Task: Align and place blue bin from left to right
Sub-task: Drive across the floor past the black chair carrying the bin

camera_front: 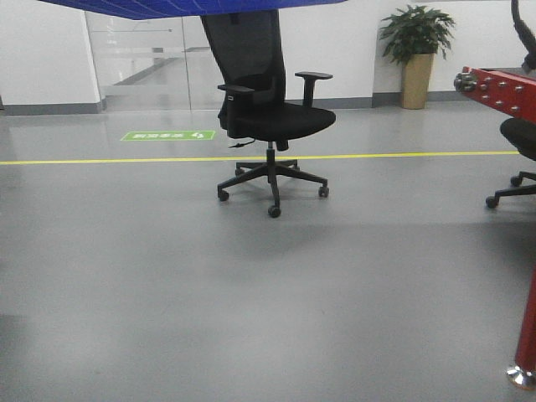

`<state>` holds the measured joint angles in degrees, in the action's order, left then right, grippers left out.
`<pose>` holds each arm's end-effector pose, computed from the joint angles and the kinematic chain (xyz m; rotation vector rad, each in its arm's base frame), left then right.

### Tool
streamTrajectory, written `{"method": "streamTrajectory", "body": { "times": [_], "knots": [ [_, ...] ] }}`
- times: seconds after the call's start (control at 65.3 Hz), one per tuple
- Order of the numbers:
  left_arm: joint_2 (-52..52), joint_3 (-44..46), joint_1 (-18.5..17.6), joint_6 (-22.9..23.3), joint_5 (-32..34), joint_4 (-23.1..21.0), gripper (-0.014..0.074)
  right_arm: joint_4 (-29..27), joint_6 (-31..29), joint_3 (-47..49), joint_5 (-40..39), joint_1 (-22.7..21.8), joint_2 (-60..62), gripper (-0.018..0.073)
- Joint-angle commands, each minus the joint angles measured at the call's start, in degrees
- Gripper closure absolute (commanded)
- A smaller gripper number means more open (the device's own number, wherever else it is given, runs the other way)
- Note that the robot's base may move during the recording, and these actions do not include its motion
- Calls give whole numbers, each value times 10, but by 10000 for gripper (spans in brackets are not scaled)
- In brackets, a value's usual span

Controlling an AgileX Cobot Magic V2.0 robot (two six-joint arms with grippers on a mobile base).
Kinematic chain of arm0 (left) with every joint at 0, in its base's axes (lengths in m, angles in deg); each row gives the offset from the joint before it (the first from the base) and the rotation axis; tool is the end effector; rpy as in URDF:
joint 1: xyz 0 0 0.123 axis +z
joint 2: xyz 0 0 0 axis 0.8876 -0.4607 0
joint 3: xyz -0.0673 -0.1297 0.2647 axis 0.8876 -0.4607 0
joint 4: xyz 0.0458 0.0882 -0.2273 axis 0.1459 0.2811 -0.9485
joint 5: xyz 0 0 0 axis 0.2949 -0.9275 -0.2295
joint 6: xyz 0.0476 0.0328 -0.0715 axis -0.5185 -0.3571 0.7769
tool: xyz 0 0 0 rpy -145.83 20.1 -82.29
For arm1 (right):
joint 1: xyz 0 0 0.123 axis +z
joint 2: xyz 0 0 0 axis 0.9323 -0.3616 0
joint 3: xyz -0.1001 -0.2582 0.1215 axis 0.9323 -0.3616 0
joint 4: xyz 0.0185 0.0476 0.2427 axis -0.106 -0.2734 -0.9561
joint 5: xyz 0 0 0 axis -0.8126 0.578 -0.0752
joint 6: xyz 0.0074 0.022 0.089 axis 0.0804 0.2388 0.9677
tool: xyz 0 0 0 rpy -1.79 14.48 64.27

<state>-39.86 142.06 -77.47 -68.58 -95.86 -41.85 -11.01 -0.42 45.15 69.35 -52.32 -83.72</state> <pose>0.3185 -0.0776 0.5047 0.0925 2.2861 -0.1237 0.3461 0.0964 0.5203 -0.1125 2.1374 0.1903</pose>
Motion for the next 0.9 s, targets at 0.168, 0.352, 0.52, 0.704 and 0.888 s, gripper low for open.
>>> {"method": "streamTrajectory", "body": {
  "times": [0.168, 0.352, 0.52, 0.704, 0.888],
  "knots": [
    [13, 10, -2, -16, 32, 13, 707, 23, -16, 12, -60, -2, 14, 711],
    [13, 10, -2, -16, 32, 13, 707, 23, -16, 12, -60, -2, 14, 711],
    [13, 10, -2, -16, 32, 14, 707, 23, -16, 12, -60, -2, 14, 711],
    [13, 10, -2, -16, 32, 21, 707, 23, -16, 12, -60, -2, 14, 711],
    [13, 10, -2, -16, 32, 21, 707, 23, -16, 12, -60, -2, 14, 711]
  ]
}}
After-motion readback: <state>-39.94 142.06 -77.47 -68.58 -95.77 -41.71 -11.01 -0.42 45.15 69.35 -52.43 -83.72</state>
